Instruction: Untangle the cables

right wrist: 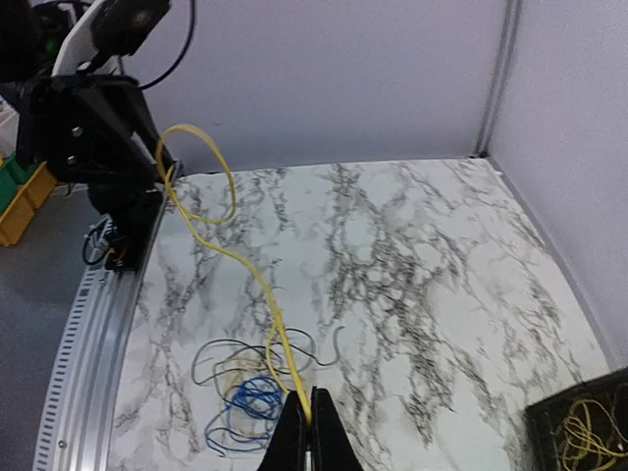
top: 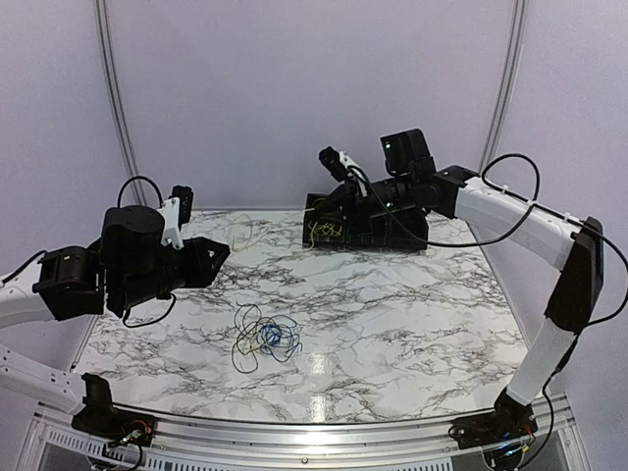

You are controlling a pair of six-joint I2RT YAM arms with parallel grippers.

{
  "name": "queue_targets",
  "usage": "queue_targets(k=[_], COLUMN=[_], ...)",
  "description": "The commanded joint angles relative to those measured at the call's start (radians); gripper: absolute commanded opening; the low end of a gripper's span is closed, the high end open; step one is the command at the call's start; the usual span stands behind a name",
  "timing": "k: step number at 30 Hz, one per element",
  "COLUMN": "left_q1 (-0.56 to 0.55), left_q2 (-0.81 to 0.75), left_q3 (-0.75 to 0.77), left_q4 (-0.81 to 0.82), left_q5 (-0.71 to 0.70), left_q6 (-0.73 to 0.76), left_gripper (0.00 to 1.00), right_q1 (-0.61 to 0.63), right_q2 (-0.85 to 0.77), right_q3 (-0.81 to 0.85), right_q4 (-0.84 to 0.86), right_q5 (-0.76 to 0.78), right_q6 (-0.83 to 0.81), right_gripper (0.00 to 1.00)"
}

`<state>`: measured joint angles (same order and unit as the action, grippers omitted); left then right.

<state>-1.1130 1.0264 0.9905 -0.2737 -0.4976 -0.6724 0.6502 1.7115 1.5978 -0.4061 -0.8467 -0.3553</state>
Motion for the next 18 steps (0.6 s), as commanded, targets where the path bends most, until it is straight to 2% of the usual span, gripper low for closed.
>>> queue_targets(k=[1, 3, 9, 18], left_q1=[0.013, 0.013, 0.013, 0.013], left_q2=[-0.043, -0.045, -0.071, -0.074], left_q3=[-0.048, -0.061, -0.109, -0.176], left_q4=[-0.217, -0.208, -0.193, -0.157], left_q5=[-0.13, -0.141, -0.179, -0.148], left_q6=[-0.037, -0.046, -0.055, -0.067], left_gripper=[0.35, 0.41, 0.43, 0.54], right_q1=[-0.161, -0.161, -0.161, -0.162], right_q2=[0.015, 0.026, 0.071, 0.234], right_q3=[0.067, 0.069, 0.139, 0.326], right_q4=[0.041, 0.049, 0.031, 0.003], right_q5=[0.153, 0.148, 0.168, 0.279], right_q6=[0.061, 0.071, 0.062, 0.029], right_gripper=[0.0, 0.0, 0.0, 0.0])
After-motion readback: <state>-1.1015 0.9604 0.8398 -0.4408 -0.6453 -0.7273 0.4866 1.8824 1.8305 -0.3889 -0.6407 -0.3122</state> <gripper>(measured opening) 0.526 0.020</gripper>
